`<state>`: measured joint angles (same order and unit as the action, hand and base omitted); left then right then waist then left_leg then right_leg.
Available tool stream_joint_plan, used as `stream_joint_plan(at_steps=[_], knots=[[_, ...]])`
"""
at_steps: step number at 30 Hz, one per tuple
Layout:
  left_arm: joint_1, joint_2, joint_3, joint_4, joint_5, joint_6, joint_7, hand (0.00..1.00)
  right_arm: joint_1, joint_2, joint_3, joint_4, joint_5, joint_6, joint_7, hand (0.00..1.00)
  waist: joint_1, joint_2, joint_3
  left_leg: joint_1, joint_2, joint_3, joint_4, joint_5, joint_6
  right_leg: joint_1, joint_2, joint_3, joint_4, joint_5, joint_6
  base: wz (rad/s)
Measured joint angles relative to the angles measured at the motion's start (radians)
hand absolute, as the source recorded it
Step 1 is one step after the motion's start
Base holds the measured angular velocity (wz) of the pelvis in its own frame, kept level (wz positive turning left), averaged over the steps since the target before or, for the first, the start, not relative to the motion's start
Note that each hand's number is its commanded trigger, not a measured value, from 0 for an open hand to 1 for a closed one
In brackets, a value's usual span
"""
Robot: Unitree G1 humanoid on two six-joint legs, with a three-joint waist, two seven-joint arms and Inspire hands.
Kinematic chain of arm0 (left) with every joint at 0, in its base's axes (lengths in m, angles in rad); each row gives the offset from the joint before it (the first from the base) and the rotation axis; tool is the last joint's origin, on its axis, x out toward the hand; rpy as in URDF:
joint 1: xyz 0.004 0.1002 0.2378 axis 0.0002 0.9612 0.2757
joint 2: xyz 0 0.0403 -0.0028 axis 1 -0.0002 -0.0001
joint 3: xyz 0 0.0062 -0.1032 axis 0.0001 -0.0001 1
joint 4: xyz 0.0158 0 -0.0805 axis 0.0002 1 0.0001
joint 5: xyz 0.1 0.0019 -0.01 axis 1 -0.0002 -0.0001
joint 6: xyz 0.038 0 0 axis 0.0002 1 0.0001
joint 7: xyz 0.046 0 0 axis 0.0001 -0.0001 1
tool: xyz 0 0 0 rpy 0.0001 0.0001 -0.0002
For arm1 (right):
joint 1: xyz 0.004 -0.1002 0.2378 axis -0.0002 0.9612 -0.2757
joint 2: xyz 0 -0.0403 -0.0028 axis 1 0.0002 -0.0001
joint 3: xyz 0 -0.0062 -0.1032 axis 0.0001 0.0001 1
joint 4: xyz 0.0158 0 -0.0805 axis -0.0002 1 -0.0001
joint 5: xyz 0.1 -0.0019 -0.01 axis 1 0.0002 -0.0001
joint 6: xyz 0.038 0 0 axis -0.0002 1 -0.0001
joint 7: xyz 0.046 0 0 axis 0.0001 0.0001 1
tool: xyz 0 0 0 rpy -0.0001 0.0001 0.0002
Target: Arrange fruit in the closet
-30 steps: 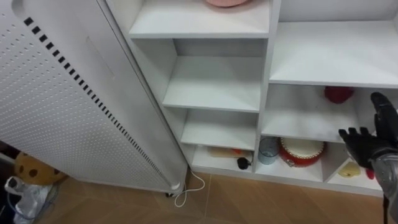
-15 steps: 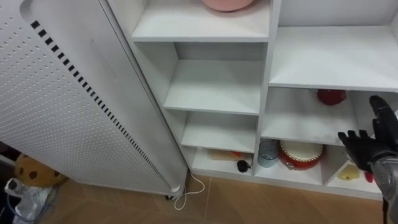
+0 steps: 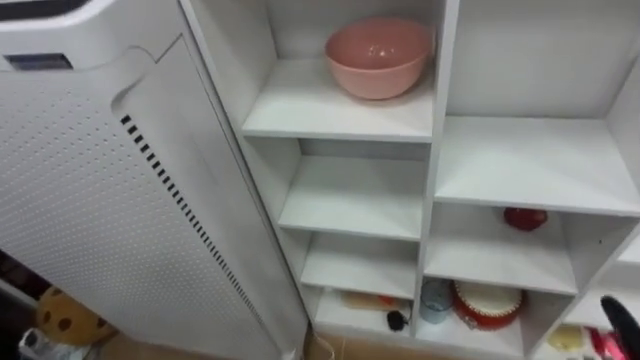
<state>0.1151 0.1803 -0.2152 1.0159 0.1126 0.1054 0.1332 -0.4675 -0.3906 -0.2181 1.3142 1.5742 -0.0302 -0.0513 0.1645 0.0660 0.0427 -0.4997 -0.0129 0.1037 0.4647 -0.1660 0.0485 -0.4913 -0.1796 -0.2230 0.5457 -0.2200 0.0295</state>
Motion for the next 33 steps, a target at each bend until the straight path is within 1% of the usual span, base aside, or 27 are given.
stream_joint_plan(at_steps=[2, 3, 4, 5, 6, 7, 8, 9, 10, 11, 12, 13, 14, 15, 16, 17, 18, 20, 22, 23, 25, 26, 28, 29, 31, 32, 33], knots=[[0.001, -0.001, 0.042, 0.012, 0.01, -0.004, 0.002, 0.0, 0.055, 0.021, 0.005, 0.004, -0.025, -0.002, 0.011, 0.0, -0.008, 0.001, -0.0012, 0.041, 0.002, -0.005, -0.014, -0.004, -0.003, 0.052, 0.007, -0.018, -0.032, 0.002, -0.002, 0.03], [0.002, 0.0, 0.066, 0.015, 0.019, -0.005, 0.007, 0.0, 0.095, 0.041, 0.019, 0.016, -0.055, -0.003, 0.026, 0.0, -0.026, 0.001, -0.0024, 0.071, 0.002, -0.021, -0.026, -0.006, -0.006, 0.097, 0.011, -0.037, -0.057, 0.002, -0.002, 0.26], [0.005, 0.0, 0.077, 0.017, 0.039, -0.007, 0.012, 0.0, 0.131, 0.06, 0.029, 0.035, -0.083, 0.004, 0.036, 0.0, -0.033, -0.002, -0.006, 0.102, 0.001, -0.028, -0.041, -0.008, -0.008, 0.134, 0.015, -0.045, -0.075, 0.0, -0.001, 0.24], [0.009, 0.0, 0.077, 0.018, 0.052, -0.011, 0.014, 0.0, 0.144, 0.069, 0.038, 0.046, -0.097, 0.005, 0.039, 0.0, -0.034, -0.005, -0.0095, 0.116, 0.002, -0.028, -0.05, -0.008, -0.009, 0.148, 0.017, -0.046, -0.085, 0.0, 0.0, 0.07], [0.02, -0.001, 0.077, 0.015, 0.08, -0.02, 0.014, 0.0, 0.173, 0.085, 0.05, 0.049, -0.127, 0.013, 0.043, 0.0, -0.042, -0.009, -0.0179, 0.141, 0.002, -0.027, -0.066, -0.009, -0.011, 0.172, 0.02, -0.046, -0.1, 0.001, 0.001, 0.0], [0.027, -0.001, 0.077, 0.016, 0.1, -0.021, 0.017, 0.0, 0.197, 0.1, 0.078, 0.048, -0.142, 0.015, 0.052, 0.0, -0.053, -0.012, -0.0226, 0.169, 0.003, -0.028, -0.08, -0.009, -0.012, 0.201, 0.024, -0.047, -0.117, 0.002, 0.003, 0.0], [0.03, -0.002, 0.081, 0.017, 0.105, -0.022, 0.018, 0.0, 0.209, 0.108, 0.084, 0.048, -0.157, 0.017, 0.06, 0.0, -0.054, -0.015, -0.0225, 0.189, 0.003, -0.026, -0.091, -0.01, -0.013, 0.22, 0.026, -0.048, -0.129, 0.002, 0.004, 0.0], [0.035, -0.009, 0.099, 0.023, 0.124, -0.023, 0.023, 0.0, 0.239, 0.121, 0.089, 0.05, -0.185, 0.022, 0.076, 0.0, -0.06, -0.021, -0.0246, 0.231, 0.004, -0.026, -0.112, -0.011, -0.015, 0.263, 0.03, -0.053, -0.153, 0.004, 0.005, -0.03], [0.045, -0.011, 0.113, 0.024, 0.138, -0.026, 0.037, 0.0, 0.269, 0.134, 0.103, 0.054, -0.219, 0.027, 0.095, 0.0, -0.068, -0.036, -0.03, 0.267, 0.004, -0.026, -0.131, -0.012, -0.017, 0.3, 0.034, -0.057, -0.177, 0.005, 0.007, 0.0], [0.051, -0.012, 0.12, 0.024, 0.141, -0.028, 0.043, 0.0, 0.283, 0.139, 0.115, 0.056, -0.24, 0.032, 0.106, 0.0, -0.073, -0.04, -0.034, 0.284, 0.005, -0.028, -0.141, -0.013, -0.019, 0.32, 0.038, -0.057, -0.19, 0.006, 0.009, 0.04], [0.061, -0.011, 0.135, 0.025, 0.145, -0.03, 0.054, 0.0, 0.311, 0.151, 0.135, 0.056, -0.27, 0.037, 0.129, 0.0, -0.081, -0.052, -0.0376, 0.317, 0.005, -0.029, -0.16, -0.014, -0.021, 0.356, 0.044, -0.057, -0.216, 0.007, 0.012, 0.0], [0.068, -0.011, 0.146, 0.024, 0.145, -0.031, 0.059, 0.0, 0.338, 0.158, 0.147, 0.055, -0.295, 0.046, 0.147, 0.0, -0.086, -0.055, -0.0438, 0.344, 0.007, -0.029, -0.173, -0.017, -0.024, 0.381, 0.049, -0.056, -0.236, 0.008, 0.013, 0.0], [0.072, -0.012, 0.154, 0.022, 0.145, -0.031, 0.061, 0.0, 0.349, 0.16, 0.155, 0.054, -0.316, 0.05, 0.154, 0.0, -0.09, -0.062, -0.043, 0.356, 0.007, -0.028, -0.178, -0.017, -0.024, 0.396, 0.051, -0.056, -0.242, 0.008, 0.014, -0.03], [0.079, -0.013, 0.167, 0.023, 0.145, -0.032, 0.066, 0.0, 0.372, 0.165, 0.16, 0.051, -0.369, 0.053, 0.166, 0.0, -0.101, -0.066, -0.0439, 0.38, 0.009, -0.028, -0.183, -0.02, -0.026, 0.427, 0.057, -0.056, -0.261, 0.01, 0.016, -0.04], [0.09, -0.015, 0.18, 0.024, 0.145, -0.035, 0.078, 0.0, 0.392, 0.172, 0.17, 0.051, -0.416, 0.053, 0.174, 0.0, -0.106, -0.071, -0.0424, 0.405, 0.012, -0.027, -0.192, -0.025, -0.029, 0.458, 0.065, -0.057, -0.289, 0.015, 0.017, -0.03], [0.095, -0.017, 0.189, 0.023, 0.146, -0.035, 0.082, 0.0, 0.405, 0.175, 0.178, 0.051, -0.441, 0.053, 0.18, 0.0, -0.111, -0.07, -0.041, 0.414, 0.014, -0.027, -0.194, -0.029, -0.031, 0.47, 0.069, -0.058, -0.304, 0.019, 0.017, -0.06], [0.1, -0.019, 0.211, 0.024, 0.146, -0.036, 0.088, 0.0, 0.427, 0.182, 0.179, 0.053, -0.486, 0.054, 0.188, 0.0, -0.124, -0.078, -0.0405, 0.427, 0.019, -0.028, -0.203, -0.035, -0.034, 0.495, 0.078, -0.059, -0.329, 0.024, 0.017, 0.0], [0.115, -0.022, 0.234, 0.024, 0.159, -0.035, 0.103, 0.0, 0.451, 0.194, 0.187, 0.052, -0.536, 0.054, 0.191, 0.0, -0.139, -0.089, -0.0447, 0.446, 0.019, -0.027, -0.221, -0.036, -0.036, 0.514, 0.083, -0.055, -0.348, 0.026, 0.018, -0.05], [0.121, -0.032, 0.252, 0.023, 0.165, -0.033, 0.104, 0.0, 0.483, 0.203, 0.187, 0.045, -0.623, 0.054, 0.196, 0.0, -0.161, -0.094, -0.0458, 0.47, 0.019, -0.025, -0.231, -0.037, -0.036, 0.546, 0.087, -0.054, -0.374, 0.035, 0.021, -0.05], [0.121, -0.034, 0.253, 0.023, 0.165, -0.031, 0.104, 0.0, 0.492, 0.204, 0.189, 0.044, -0.645, 0.054, 0.196, 0.0, -0.162, -0.094, -0.0457, 0.476, 0.018, -0.023, -0.236, -0.037, -0.036, 0.552, 0.088, -0.052, -0.378, 0.036, 0.021, -0.06], [0.116, -0.037, 0.255, 0.021, 0.163, -0.027, 0.103, 0.0, 0.518, 0.21, 0.198, 0.044, -0.749, 0.058, 0.194, 0.0, -0.165, -0.096, -0.0448, 0.507, 0.019, -0.018, -0.255, -0.037, -0.037, 0.571, 0.088, -0.049, -0.379, 0.036, 0.021, -0.09], [0.115, -0.037, 0.255, 0.021, 0.161, -0.027, 0.103, 0.0, 0.521, 0.211, 0.198, 0.044, -0.775, 0.063, 0.193, 0.0, -0.165, -0.097, -0.0435, 0.515, 0.019, -0.015, -0.261, -0.036, -0.037, 0.576, 0.089, -0.047, -0.379, 0.036, 0.021, -0.15], [0.109, -0.042, 0.255, 0.022, 0.162, -0.023, 0.103, 0.0, 0.525, 0.215, 0.229, 0.041, -0.884, 0.072, 0.185, 0.0, -0.162, -0.101, -0.0403, 0.531, 0.023, -0.002, -0.268, -0.039, -0.04, 0.582, 0.093, -0.027, -0.379, 0.036, 0.021, -0.18], [0.106, -0.043, 0.255, 0.023, 0.162, -0.023, 0.102, 0.0, 0.525, 0.218, 0.234, 0.04, -0.907, 0.074, 0.182, 0.0, -0.162, -0.101, -0.0404, 0.532, 0.023, 0.0, -0.269, -0.039, -0.04, 0.582, 0.093, -0.025, -0.379, 0.036, 0.021, -0.11], [0.097, -0.049, 0.256, 0.028, 0.159, -0.023, 0.097, 0.0, 0.531, 0.231, 0.238, 0.04, -0.974, 0.076, 0.172, 0.0, -0.162, -0.106, -0.0375, 0.539, 0.024, 0.003, -0.275, -0.039, -0.041, 0.586, 0.094, -0.022, -0.379, 0.037, 0.02, -0.06], [0.094, -0.051, 0.259, 0.029, 0.156, -0.023, 0.095, 0.0, 0.533, 0.233, 0.238, 0.04, -0.987, 0.076, 0.171, 0.0, -0.162, -0.106, -0.0373, 0.543, 0.025, 0.005, -0.276, -0.039, -0.041, 0.588, 0.094, -0.02, -0.379, 0.037, 0.02, -0.1], [0.09, -0.058, 0.272, 0.034, 0.153, -0.023, 0.091, 0.0, 0.536, 0.238, 0.244, 0.04, -1.014, 0.076, 0.172, 0.0, -0.161, -0.109, -0.0381, 0.552, 0.025, 0.011, -0.281, -0.039, -0.041, 0.592, 0.096, -0.009, -0.379, 0.037, 0.02, -0.08]])
